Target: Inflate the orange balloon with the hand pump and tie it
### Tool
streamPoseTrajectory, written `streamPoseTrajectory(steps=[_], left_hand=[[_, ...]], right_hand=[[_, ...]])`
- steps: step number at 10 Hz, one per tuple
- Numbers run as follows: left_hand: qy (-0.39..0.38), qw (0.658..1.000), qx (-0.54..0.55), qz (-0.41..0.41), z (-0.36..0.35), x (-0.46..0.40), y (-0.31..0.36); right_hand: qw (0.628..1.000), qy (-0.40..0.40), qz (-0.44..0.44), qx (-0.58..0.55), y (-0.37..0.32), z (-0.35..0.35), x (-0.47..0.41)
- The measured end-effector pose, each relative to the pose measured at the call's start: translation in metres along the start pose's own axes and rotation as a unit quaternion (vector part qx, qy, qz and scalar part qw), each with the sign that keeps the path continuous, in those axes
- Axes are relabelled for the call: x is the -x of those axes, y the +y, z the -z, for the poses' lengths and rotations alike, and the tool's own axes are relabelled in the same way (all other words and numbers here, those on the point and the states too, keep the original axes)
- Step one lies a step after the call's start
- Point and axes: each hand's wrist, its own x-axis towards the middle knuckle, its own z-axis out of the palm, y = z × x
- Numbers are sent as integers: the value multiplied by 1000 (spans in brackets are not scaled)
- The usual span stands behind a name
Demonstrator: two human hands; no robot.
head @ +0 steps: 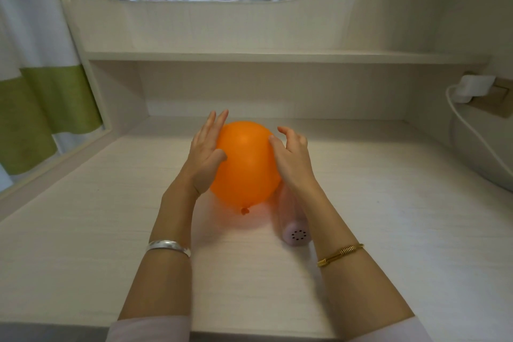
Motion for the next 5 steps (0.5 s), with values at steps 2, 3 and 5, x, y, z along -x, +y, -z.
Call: streamPoseTrajectory(steps=[2,3,5], left_hand=[[32,999,-17,-36,11,-2,0],[45,997,-36,-45,14,-6,11],[107,992,-8,-70,18,-10,38]], right_hand=[[1000,8,12,4,-5,2,2],[1000,13,18,14,-9,3,-2],[999,27,36,-2,-16,5,-2]])
